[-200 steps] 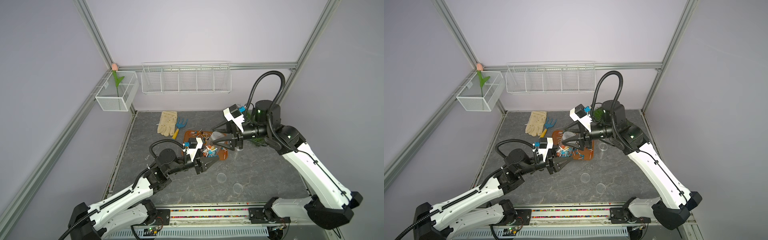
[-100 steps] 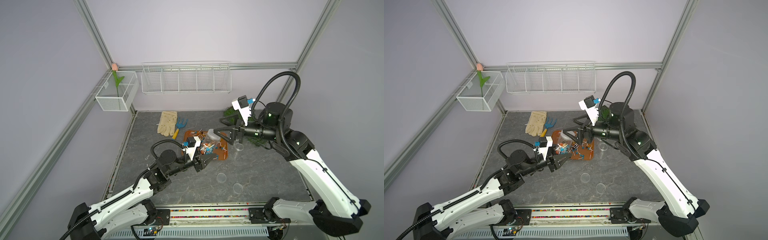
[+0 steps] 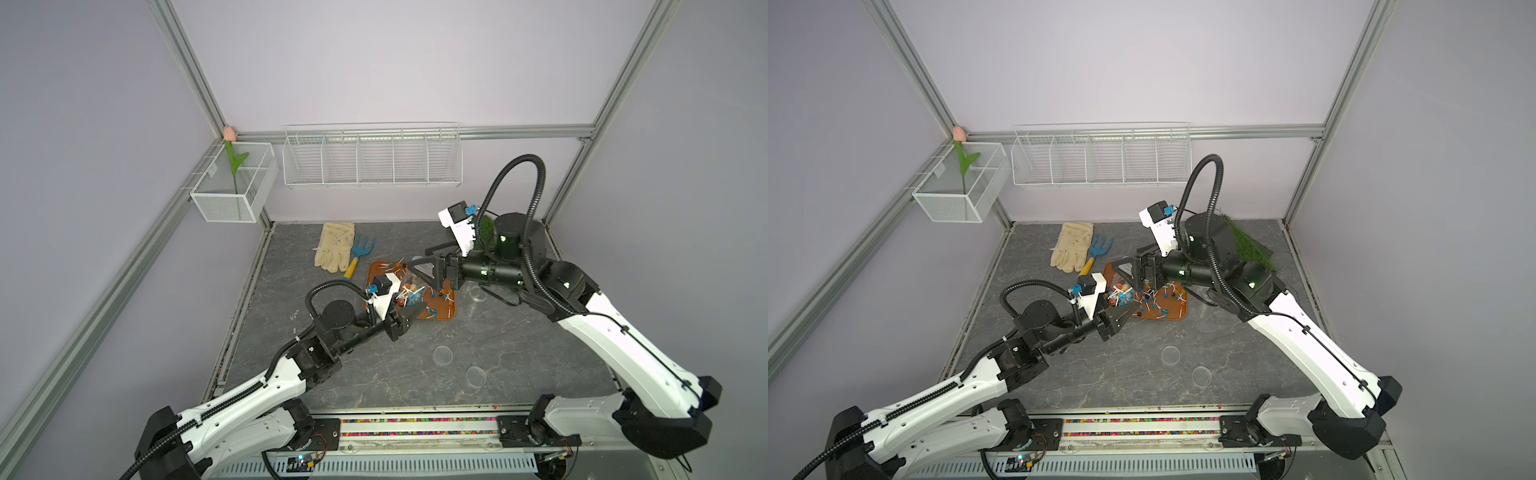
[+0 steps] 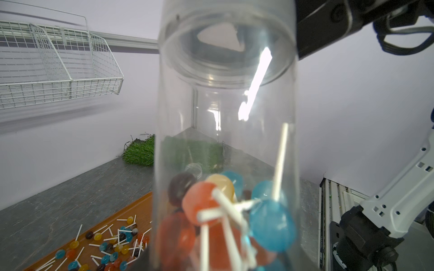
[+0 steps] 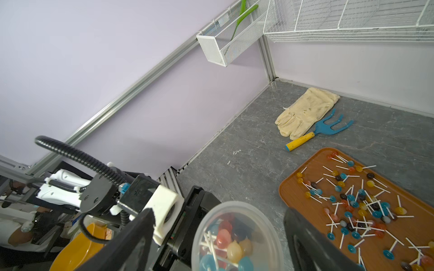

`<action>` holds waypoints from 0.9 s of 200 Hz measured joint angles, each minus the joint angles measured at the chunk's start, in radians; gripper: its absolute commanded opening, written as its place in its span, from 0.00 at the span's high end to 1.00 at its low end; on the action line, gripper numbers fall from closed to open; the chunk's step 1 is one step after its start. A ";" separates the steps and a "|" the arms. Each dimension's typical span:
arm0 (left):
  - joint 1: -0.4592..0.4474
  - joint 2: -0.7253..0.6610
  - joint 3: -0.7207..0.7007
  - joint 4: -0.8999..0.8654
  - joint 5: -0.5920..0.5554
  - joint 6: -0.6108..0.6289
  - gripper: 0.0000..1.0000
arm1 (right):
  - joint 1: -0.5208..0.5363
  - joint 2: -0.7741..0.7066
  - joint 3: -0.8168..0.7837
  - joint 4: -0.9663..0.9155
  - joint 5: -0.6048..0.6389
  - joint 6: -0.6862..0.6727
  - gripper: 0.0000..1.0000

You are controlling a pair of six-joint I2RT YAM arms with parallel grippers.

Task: Pour the candies out of the jar
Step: Unscrew the lid from the jar.

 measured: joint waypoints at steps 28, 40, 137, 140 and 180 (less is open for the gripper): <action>0.000 -0.009 -0.001 -0.010 -0.002 0.008 0.57 | 0.005 0.018 0.000 -0.008 0.025 0.003 0.48; 0.000 -0.011 -0.001 -0.011 -0.002 0.010 0.57 | 0.007 0.018 0.000 -0.009 0.030 0.005 0.52; 0.000 -0.017 -0.001 -0.014 0.013 0.010 0.57 | -0.001 0.014 -0.009 0.021 -0.042 -0.074 0.56; 0.001 -0.019 -0.001 -0.014 0.016 0.010 0.57 | -0.005 0.011 -0.015 0.032 -0.059 -0.086 0.56; 0.000 -0.034 0.023 -0.005 0.126 -0.003 0.57 | -0.089 -0.022 -0.061 0.139 -0.429 -0.281 0.54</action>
